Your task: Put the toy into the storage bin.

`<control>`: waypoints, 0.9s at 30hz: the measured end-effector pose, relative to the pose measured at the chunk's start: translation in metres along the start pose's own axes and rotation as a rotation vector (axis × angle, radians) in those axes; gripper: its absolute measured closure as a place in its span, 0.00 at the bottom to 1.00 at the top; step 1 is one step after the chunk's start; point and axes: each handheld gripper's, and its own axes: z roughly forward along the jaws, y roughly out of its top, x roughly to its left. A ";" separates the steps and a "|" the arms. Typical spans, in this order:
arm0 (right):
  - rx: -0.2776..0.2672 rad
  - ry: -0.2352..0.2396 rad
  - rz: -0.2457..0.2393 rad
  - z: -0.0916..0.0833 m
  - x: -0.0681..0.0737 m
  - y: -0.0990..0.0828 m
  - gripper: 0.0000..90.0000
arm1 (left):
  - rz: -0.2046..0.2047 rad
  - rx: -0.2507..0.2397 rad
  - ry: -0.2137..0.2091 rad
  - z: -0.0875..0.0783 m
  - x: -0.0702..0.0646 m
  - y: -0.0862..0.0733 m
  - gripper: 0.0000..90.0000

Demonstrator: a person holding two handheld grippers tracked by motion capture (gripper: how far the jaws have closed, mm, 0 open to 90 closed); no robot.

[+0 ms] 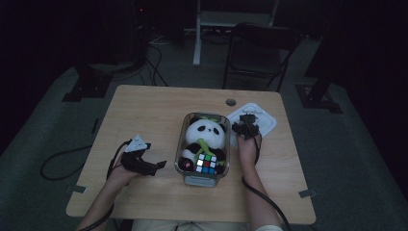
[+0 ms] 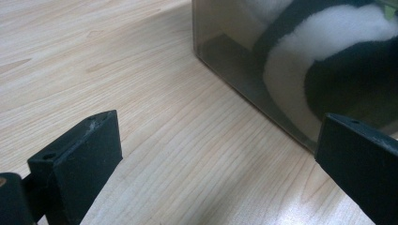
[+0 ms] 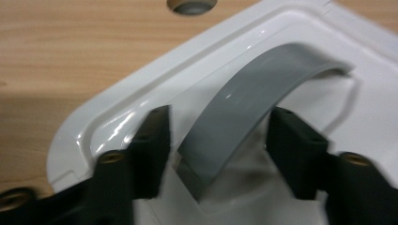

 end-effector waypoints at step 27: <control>-0.050 0.175 -0.042 -0.067 -0.062 -0.031 0.79 | 0.003 0.010 -0.003 0.004 -0.004 0.000 0.02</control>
